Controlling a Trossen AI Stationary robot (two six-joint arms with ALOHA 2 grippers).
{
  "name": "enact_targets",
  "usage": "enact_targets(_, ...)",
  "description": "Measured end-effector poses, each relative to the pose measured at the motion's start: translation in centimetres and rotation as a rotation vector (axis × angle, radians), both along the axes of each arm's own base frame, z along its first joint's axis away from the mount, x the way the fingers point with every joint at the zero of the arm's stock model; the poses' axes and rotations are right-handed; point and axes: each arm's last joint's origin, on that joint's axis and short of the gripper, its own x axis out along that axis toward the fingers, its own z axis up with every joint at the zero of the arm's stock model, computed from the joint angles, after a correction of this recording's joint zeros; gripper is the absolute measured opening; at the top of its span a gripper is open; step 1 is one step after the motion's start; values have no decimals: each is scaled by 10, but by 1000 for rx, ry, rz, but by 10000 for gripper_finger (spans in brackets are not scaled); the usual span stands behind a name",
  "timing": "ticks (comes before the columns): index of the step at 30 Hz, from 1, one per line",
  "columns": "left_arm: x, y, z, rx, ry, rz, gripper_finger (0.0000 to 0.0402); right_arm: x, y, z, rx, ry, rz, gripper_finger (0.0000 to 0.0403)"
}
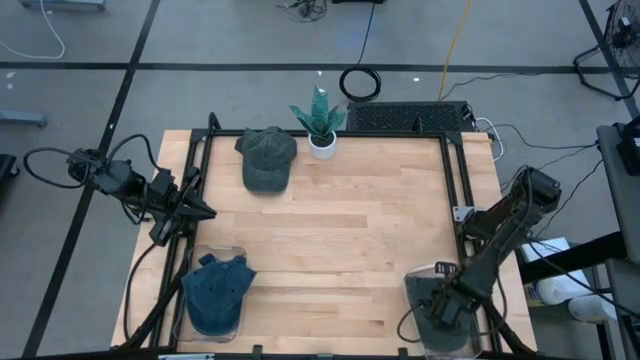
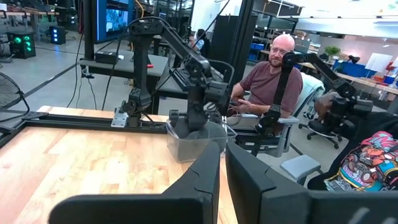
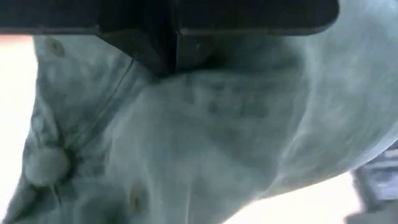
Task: Pick & Place hat
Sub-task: Put the bottom gray cap into the right transparent bin
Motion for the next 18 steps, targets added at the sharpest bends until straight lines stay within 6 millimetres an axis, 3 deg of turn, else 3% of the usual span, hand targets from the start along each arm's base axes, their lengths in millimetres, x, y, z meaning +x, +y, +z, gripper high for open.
enact_targets(4, 0, 0, 0, 0, 0, 0, 31, 0, -10, -18, -10, 22, -21, 0)
enact_targets(8, 0, 0, 0, 0, 0, 0, 31, 1, -18, -17, -49, 60, -46, 0)
enact_targets(18, 0, 0, 0, 0, 0, 0, 31, 6, -16, 43, -98, -143, -23, 0)
